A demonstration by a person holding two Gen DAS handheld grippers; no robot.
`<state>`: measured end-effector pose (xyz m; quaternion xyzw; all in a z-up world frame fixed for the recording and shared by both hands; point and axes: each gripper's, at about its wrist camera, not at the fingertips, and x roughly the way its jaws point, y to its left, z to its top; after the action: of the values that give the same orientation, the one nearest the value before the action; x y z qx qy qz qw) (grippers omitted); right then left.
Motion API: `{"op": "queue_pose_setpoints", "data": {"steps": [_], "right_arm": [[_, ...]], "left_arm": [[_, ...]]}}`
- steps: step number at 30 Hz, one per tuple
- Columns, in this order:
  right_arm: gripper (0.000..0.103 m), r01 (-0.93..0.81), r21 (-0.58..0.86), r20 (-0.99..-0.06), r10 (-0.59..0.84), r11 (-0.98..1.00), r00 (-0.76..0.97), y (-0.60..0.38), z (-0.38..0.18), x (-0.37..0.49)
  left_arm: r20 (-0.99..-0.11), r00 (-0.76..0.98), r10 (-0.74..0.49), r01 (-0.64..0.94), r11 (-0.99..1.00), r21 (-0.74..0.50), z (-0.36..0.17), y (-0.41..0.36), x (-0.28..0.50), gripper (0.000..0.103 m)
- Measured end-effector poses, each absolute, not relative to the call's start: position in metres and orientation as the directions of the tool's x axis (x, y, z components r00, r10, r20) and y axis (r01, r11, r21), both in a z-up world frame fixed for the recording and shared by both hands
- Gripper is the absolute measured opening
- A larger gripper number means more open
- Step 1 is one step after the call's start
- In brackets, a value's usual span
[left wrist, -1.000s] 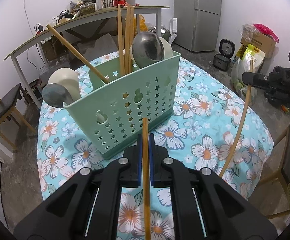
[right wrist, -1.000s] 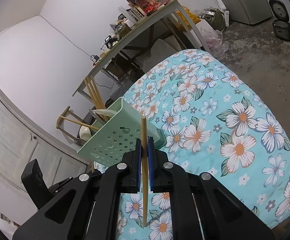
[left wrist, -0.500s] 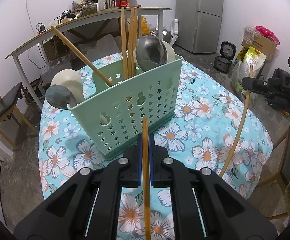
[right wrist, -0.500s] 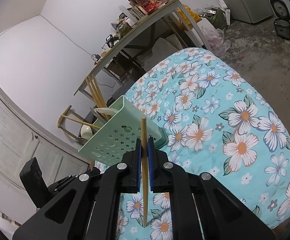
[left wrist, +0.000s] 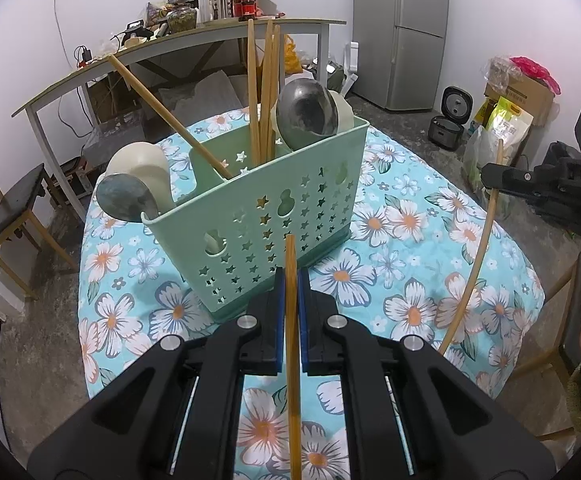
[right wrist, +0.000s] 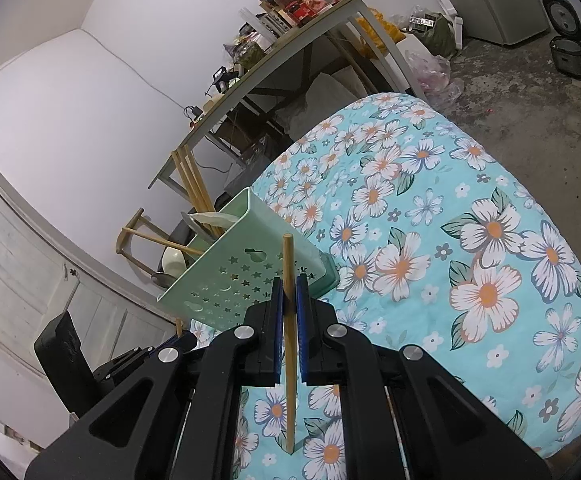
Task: Organize utensils
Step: 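Position both upright chopsticks above the green holder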
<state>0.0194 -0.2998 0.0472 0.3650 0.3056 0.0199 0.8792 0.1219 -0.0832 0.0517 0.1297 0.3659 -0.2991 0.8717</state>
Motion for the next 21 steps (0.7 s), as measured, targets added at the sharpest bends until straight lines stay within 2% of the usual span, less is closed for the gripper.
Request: {"op": "queue_pose_setpoints", "data": {"steps": [21], "right_arm": [[0.007, 0.183, 0.651, -0.523, 0.261, 0.737, 0.811, -0.2974, 0.0482, 0.0213]], "left_arm": [[-0.702, 0.562, -0.437, 0.616, 0.788, 0.003, 0.0596, -0.0818, 0.1218, 0.005]]}}
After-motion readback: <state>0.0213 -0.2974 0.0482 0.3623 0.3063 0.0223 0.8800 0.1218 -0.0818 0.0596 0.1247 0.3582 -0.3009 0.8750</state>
